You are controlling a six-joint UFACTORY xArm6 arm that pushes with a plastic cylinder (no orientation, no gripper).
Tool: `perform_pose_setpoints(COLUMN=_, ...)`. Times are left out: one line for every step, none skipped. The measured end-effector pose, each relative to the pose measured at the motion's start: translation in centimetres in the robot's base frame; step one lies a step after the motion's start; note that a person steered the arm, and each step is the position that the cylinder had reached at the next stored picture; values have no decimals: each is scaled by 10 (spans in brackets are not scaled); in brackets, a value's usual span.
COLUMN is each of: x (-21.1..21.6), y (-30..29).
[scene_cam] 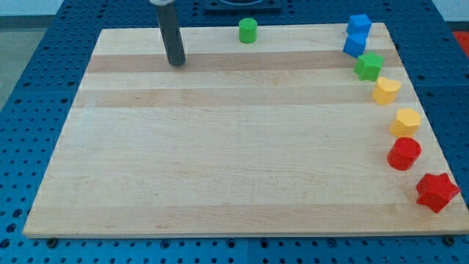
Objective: Slide the green circle left to the green star
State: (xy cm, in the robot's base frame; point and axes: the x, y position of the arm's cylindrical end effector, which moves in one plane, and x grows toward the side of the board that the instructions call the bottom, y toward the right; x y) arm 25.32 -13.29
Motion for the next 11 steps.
perform_pose_setpoints(x=-61, y=1)
perform_pose_setpoints(x=-61, y=28)
perform_pose_setpoints(x=-59, y=56)
perform_pose_setpoints(x=-59, y=83)
perform_pose_setpoints(x=-60, y=133)
perform_pose_setpoints(x=-56, y=159)
perform_pose_setpoints(x=-31, y=187)
perform_pose_setpoints(x=-5, y=208)
perform_pose_setpoints(x=23, y=210)
perform_pose_setpoints(x=57, y=213)
perform_pose_setpoints(x=80, y=215)
